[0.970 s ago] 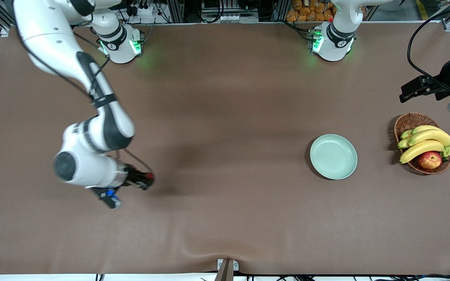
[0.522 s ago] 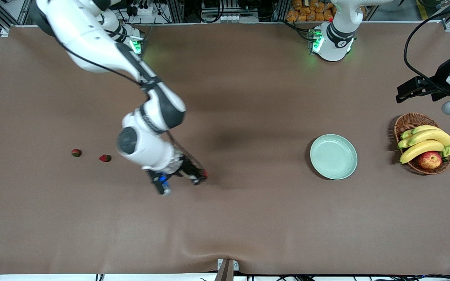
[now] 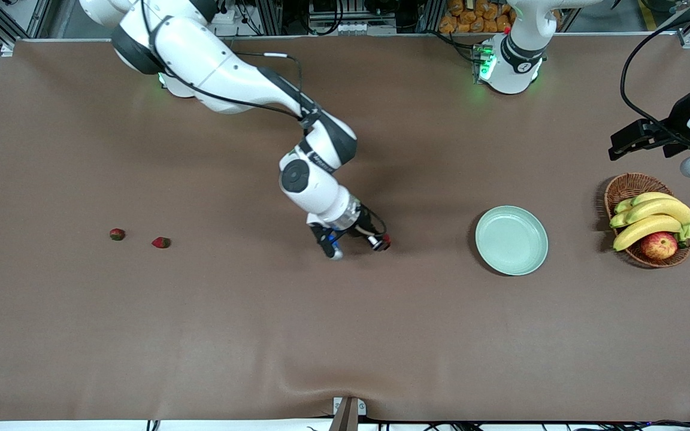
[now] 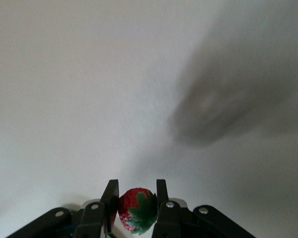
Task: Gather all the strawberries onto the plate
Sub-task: 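Carry the strawberry to mid-table with the right gripper and release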
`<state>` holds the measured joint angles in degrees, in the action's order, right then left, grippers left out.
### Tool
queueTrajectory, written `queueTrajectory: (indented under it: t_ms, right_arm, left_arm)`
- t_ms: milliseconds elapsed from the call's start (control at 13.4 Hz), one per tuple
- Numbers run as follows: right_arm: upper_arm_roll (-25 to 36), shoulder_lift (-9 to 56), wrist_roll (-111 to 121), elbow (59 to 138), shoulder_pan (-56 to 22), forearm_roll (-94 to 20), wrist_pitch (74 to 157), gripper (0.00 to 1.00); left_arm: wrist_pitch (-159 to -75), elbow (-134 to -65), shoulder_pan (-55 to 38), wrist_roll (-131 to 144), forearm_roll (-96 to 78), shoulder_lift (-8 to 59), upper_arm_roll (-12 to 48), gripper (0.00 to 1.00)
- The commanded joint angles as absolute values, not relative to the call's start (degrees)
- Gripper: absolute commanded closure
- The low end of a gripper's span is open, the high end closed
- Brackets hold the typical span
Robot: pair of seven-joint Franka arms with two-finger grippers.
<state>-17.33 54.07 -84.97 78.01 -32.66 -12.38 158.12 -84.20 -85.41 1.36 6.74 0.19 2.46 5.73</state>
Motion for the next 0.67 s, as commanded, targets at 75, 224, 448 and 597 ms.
queueTrajectory:
  t_ms: [75, 224, 448, 597]
  right_arm:
    - [-17.32, 56.34, -88.67, 74.88, -35.32, -12.48, 158.46, 0.02]
    - [-17.23, 56.25, -88.68, 74.97, -36.38, -11.69, 158.56, 0.00]
    - [-17.14, 55.46, -88.24, 75.41, -34.55, -9.85, 156.98, 0.00]
    - [-17.14, 54.15, -87.98, 75.41, -31.39, -7.66, 150.95, 0.00]
  left_arm:
    - [-84.99, -85.17, 1.67, 5.71, -0.88, 2.46, 5.71, 0.00]
    - [-84.99, -85.17, 1.58, 5.71, -0.88, 2.46, 5.71, 0.00]
    - [-84.99, -85.25, 1.67, 5.63, -0.97, 2.46, 5.71, 0.00]
    - [-84.99, -85.25, 1.58, 5.71, -0.97, 2.37, 5.71, 0.00]
